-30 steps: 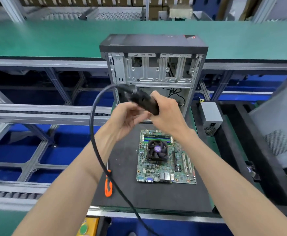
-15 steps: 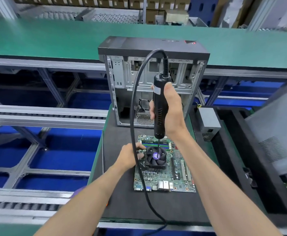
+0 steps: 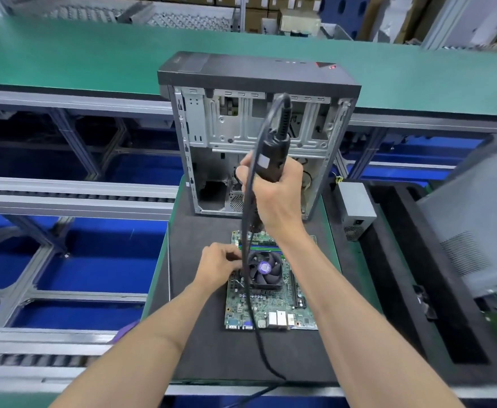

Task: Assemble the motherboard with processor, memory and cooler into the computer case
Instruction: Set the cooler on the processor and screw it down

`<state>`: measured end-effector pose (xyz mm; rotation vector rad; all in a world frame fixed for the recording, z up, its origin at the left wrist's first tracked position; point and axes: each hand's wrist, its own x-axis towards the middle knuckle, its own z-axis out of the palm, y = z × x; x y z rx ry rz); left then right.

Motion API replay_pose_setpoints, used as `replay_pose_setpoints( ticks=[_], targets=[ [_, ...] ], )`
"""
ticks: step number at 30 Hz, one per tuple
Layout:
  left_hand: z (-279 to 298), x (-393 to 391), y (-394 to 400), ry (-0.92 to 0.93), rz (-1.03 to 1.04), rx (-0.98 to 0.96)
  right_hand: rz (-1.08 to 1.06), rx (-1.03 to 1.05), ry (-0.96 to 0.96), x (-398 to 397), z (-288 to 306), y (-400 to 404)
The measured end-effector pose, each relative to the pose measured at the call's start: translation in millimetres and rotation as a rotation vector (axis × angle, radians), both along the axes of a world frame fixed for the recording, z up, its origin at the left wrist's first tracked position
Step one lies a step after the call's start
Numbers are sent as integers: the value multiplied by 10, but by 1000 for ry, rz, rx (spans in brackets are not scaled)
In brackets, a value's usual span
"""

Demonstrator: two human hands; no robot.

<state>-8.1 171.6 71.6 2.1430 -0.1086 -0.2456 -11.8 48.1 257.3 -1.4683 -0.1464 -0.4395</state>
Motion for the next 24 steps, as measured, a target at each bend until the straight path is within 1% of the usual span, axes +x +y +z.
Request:
replay_pose_setpoints(
  ticks=[3, 12, 18, 21, 24],
  targets=[
    [-39, 20, 7, -13, 4, -17, -38, 35, 53, 28, -44, 48],
    [-89, 36, -9, 34, 41, -17, -30, 34, 74, 69, -149, 131],
    [-69, 27, -7, 60, 22, -19, 11, -32, 46, 96, -183, 137],
    [-46, 19, -7, 50, 42, -5, 100, -25, 43, 80, -156, 123],
    [-32, 13, -5, 47, 43, 18, 326, 5, 49, 77, -94, 53]
  ],
)
